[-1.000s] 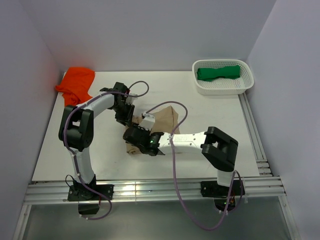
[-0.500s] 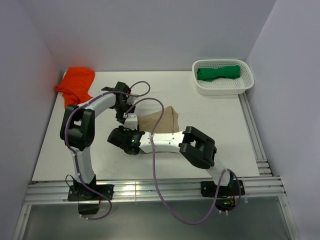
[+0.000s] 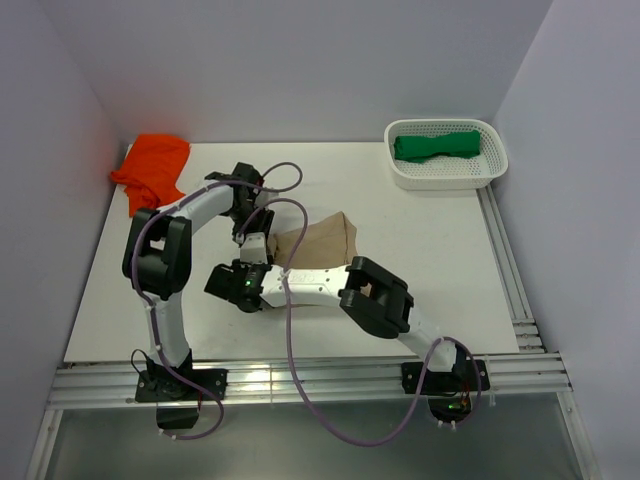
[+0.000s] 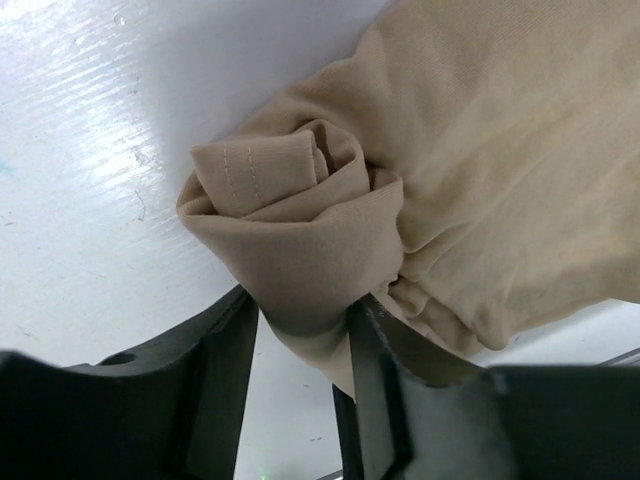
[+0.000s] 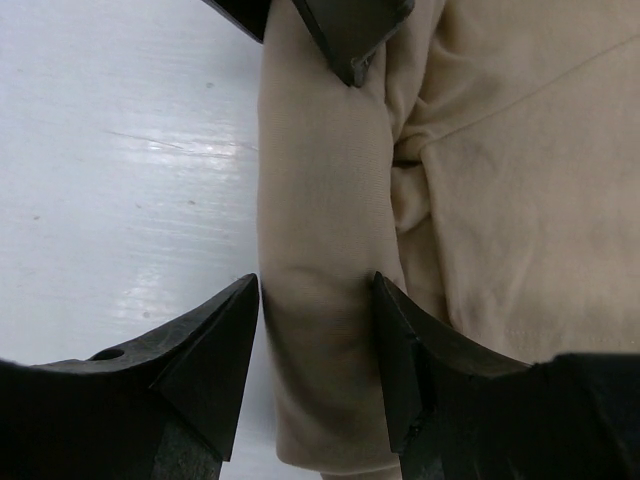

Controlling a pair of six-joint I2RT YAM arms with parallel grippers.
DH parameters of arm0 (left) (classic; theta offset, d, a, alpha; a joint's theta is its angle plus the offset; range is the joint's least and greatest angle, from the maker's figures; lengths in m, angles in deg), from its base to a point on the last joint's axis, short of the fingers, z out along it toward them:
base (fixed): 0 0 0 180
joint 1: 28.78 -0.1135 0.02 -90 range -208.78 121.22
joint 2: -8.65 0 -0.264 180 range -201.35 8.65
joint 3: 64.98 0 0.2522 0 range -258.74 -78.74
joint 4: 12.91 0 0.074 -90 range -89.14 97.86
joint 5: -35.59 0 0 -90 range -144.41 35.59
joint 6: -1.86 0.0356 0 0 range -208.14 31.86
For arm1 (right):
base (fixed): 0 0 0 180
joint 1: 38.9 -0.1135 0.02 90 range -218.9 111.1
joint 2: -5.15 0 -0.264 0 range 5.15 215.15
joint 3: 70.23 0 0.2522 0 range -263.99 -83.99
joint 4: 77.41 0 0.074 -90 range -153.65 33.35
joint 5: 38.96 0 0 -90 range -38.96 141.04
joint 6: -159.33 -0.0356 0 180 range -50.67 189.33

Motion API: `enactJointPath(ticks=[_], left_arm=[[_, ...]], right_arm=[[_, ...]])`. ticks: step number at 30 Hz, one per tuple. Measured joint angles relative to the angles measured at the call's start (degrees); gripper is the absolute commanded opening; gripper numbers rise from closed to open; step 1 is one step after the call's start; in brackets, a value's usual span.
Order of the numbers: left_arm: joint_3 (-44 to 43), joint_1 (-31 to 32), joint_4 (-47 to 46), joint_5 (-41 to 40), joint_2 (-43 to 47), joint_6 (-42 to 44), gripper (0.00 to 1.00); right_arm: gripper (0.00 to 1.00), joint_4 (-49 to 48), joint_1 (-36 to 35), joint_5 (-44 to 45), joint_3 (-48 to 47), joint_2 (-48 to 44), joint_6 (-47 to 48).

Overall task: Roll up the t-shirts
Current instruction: Roll the tshirt

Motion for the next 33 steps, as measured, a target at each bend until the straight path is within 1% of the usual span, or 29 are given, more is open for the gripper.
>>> enactJointPath(ticks=[2,5,6,7,10,12,16,19,21,22,24,27,30,33], left_arm=[[-0.55,0.02,0.37,0.04,-0.33,0.11,0.51],[-1.79,0.02,1.29,0.39,-0.85,0.17,0.57],[-2.38,0.02,1.51,0.63,-1.09,0.24,0.58],[-3.34,-0.04,2.12,1.05,-1.51,0.37,0.61],[-6.82,-0.61,3.23,2.49,-2.58,1.11,0.65],[-10.16,-1.66,3.96,4.33,-2.99,1.95,0.67],[-14.73,-4.5,4.35,8.59,-2.56,4.31,0.69],[-14.14,-6.73,4.44,11.85,-1.11,5.86,0.69],[-12.44,-7.89,4.31,14.1,0.11,6.88,0.69],[-10.8,-8.41,3.87,15.28,1.16,7.61,0.69],[-7.37,-9.2,3.72,17.46,3.04,8.76,0.69],[0.07,-9.57,0.74,20.11,6.51,9.51,0.7],[6.56,-9.51,-2.4,21.81,8.61,9.51,0.69],[10.54,-9.44,-6.25,23.15,8.74,8.87,0.69]], right_arm=[[0.57,2.19,-0.02,0.11,-1.27,0.92,-0.94],[0.52,3.48,-0.02,0.17,-1.49,1.46,-1.64],[0.48,3.43,-0.02,0.2,-1.27,1.46,-1.68],[0.4,3.37,-0.02,0.22,-1.03,1.4,-1.77],[0.38,0.98,0.09,0.11,1.46,0.02,-1.49],[0.38,-3.67,0.35,-1.46,6.45,-2.99,-1.29],[0.38,-19.26,2.05,-8.55,22.62,-12.81,-1.27],[0.39,-34.34,4.79,-16.15,35.82,-19.96,-2.78],[0.39,-42.36,6.99,-20.26,41.46,-22.1,-4.2],[0.39,-48.0,8.37,-23.08,44.7,-22.77,-5.44],[0.39,-56.17,10.34,-27.04,48.61,-22.88,-7.17],[0.39,-67.32,12.72,-32.35,53.29,-22.36,-10.23],[0.38,-79.52,14.34,-36.7,56.63,-19.63,-13.97],[0.38,-88.67,14.88,-39.67,58.49,-16.06,-17.16]])
